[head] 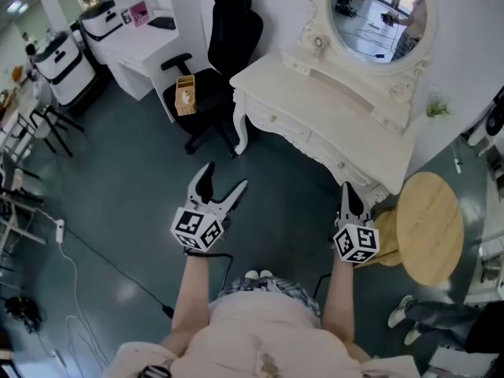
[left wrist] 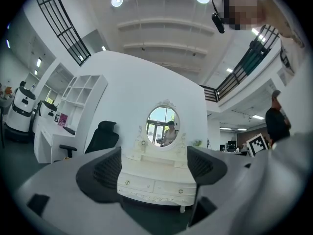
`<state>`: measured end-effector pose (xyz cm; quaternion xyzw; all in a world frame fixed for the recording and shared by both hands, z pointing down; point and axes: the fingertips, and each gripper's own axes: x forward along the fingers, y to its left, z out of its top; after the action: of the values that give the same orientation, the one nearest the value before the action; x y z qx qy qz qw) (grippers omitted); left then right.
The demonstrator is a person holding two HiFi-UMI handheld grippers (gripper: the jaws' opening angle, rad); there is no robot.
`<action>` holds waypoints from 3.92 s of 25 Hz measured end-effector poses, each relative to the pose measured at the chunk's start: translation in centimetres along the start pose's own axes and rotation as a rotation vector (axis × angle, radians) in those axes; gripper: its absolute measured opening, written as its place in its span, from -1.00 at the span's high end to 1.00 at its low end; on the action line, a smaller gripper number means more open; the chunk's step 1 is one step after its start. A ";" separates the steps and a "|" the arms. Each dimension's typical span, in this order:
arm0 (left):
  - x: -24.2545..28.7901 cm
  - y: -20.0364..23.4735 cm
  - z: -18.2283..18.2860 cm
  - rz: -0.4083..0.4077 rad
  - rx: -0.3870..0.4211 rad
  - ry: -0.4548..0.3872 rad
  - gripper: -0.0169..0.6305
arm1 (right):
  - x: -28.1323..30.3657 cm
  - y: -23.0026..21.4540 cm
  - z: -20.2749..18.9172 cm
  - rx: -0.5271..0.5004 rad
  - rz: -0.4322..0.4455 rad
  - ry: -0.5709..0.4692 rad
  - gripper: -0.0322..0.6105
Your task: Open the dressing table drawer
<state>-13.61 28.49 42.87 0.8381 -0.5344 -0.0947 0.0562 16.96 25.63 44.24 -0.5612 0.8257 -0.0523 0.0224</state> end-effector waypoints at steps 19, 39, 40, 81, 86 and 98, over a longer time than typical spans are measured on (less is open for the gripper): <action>4.5 3.4 -1.0 -0.020 0.028 0.013 -0.28 | 3.7 -1.1 -2.4 0.030 -0.059 -0.005 0.85; 34.8 12.9 -1.9 -0.024 0.048 -0.002 -0.28 | 30.7 -14.4 -0.2 0.034 -0.056 -0.010 0.85; 36.7 13.5 -1.8 -0.020 0.048 0.001 -0.28 | 32.5 -15.1 0.1 0.037 -0.052 -0.007 0.85; 67.1 22.2 -15.2 -0.024 0.000 0.351 -0.27 | 60.9 -18.4 -5.5 0.102 -0.055 0.177 0.85; 69.3 23.2 -18.7 -0.006 -0.001 0.425 -0.27 | 63.1 -18.6 -8.7 0.117 -0.064 0.246 0.85; 72.5 24.4 -24.2 0.046 -0.013 0.563 -0.01 | 64.4 -19.0 -12.5 0.113 -0.045 0.321 0.85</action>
<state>-0.09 -47.68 64.07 0.8186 -0.5160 0.1397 0.2100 9.57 -40.38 60.17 -0.5619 0.8016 -0.1882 -0.0795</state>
